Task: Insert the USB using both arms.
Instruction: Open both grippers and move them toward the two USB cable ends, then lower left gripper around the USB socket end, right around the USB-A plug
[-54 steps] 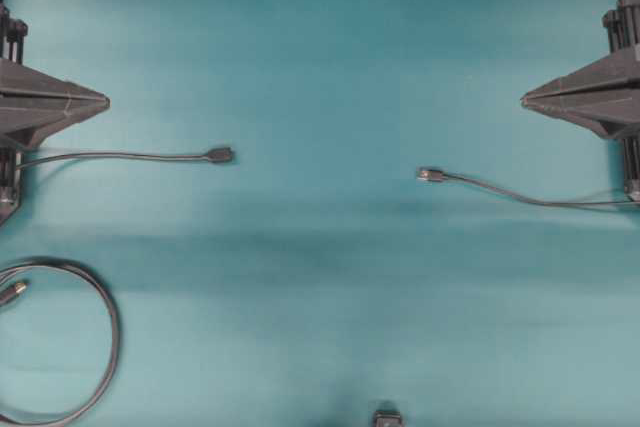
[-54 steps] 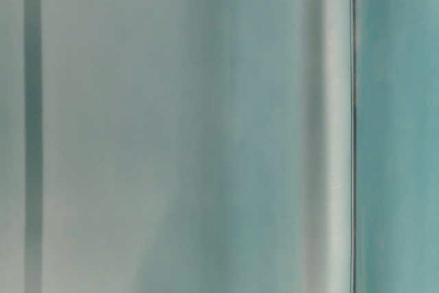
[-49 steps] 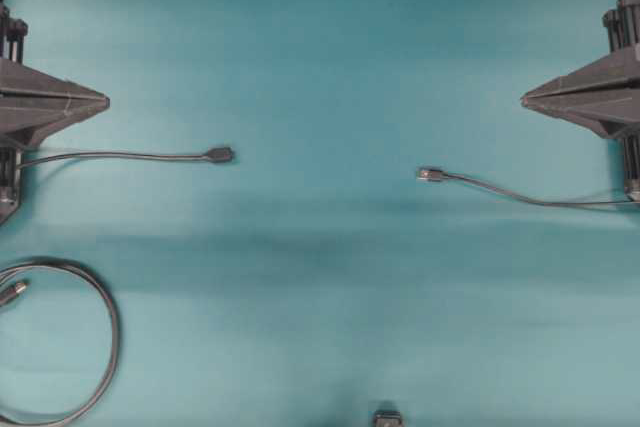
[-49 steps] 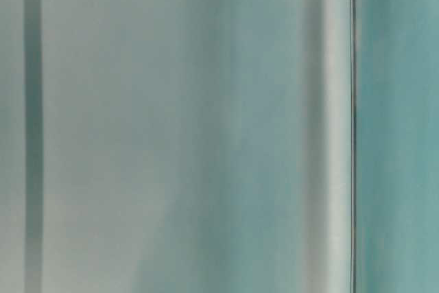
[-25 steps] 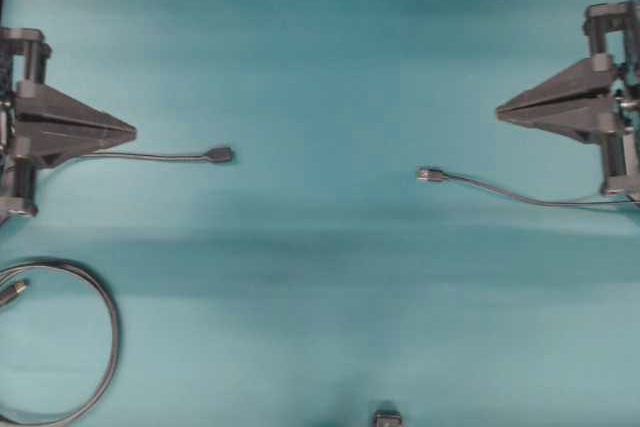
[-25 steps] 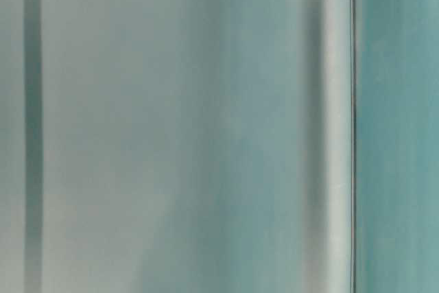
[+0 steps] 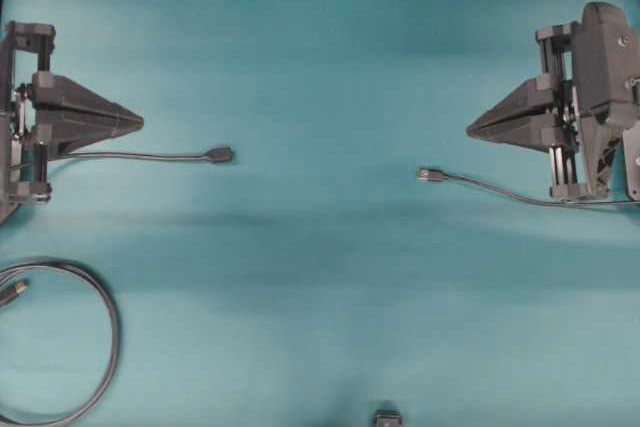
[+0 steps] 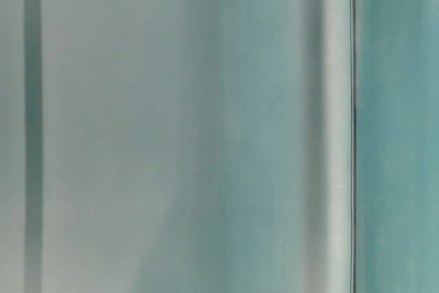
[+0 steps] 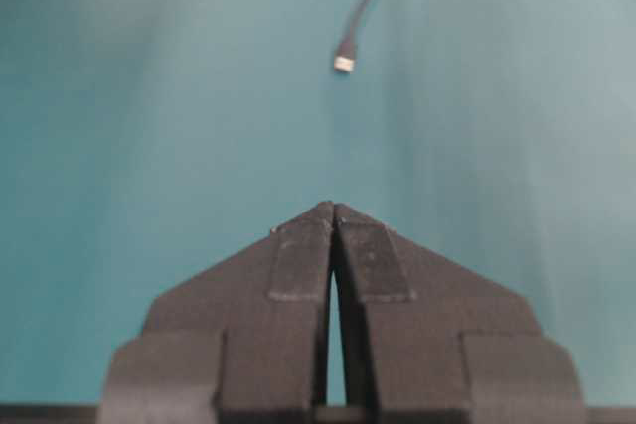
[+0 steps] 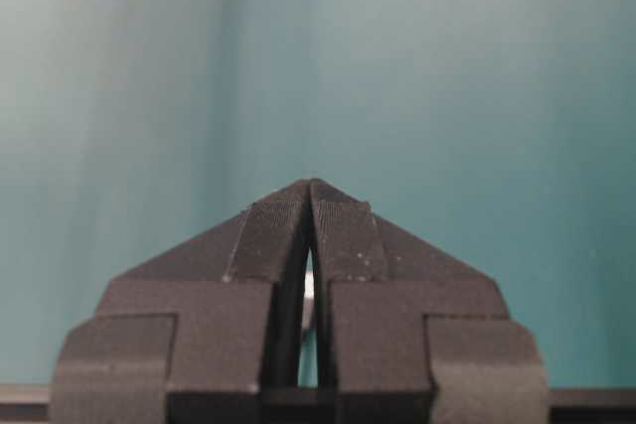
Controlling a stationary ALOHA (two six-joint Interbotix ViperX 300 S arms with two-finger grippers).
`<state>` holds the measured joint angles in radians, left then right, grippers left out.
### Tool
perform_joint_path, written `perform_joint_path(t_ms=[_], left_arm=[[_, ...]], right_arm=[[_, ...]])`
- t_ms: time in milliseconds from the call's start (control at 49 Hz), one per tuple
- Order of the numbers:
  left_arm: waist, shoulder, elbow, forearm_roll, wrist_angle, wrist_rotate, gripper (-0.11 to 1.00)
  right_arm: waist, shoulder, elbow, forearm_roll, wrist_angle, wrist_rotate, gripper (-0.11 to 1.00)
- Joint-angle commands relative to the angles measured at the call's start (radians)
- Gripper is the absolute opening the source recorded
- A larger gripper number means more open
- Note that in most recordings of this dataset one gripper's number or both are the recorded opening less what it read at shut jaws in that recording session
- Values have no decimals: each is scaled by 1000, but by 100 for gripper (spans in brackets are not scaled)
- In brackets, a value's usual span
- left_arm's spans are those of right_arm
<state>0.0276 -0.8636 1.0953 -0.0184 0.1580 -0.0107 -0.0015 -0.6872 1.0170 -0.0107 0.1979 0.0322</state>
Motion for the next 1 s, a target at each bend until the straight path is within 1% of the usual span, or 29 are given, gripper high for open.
perform_joint_path(t_ms=[0,82,163,286,326,449,592,755,837,918,979], left_arm=[[2,8,-26,-2,21,-14,5],[2,12,-31,-3,69,-14,12],[2,14,-34,-2,89,-14,31],[2,14,-34,-2,92,-14,65],[2,14,-34,-3,91,-14,71],[2,14,-32,-2,75,-14,67],[2,23,-21,-2,75,-14,67],[-3,94,-14,-2,110,-11,69],[-3,129,-12,-2,109,-9,69],[-5,149,-5,-2,97,-3,69],[-3,150,11,-2,80,-6,70]], right_arm=[[-2,-2,-29,-2,8,2,0],[-3,-2,-31,-2,9,3,0],[-3,-2,-31,-2,11,11,0],[-3,2,-31,-2,12,31,0],[-3,5,-31,-2,12,38,0],[-3,14,-31,-2,11,64,0],[-3,38,-31,-2,12,80,0],[-3,97,-34,-2,12,83,0],[-3,127,-35,-2,8,83,0],[-3,146,-31,-2,-6,94,6],[-3,153,-28,-2,-23,106,17]])
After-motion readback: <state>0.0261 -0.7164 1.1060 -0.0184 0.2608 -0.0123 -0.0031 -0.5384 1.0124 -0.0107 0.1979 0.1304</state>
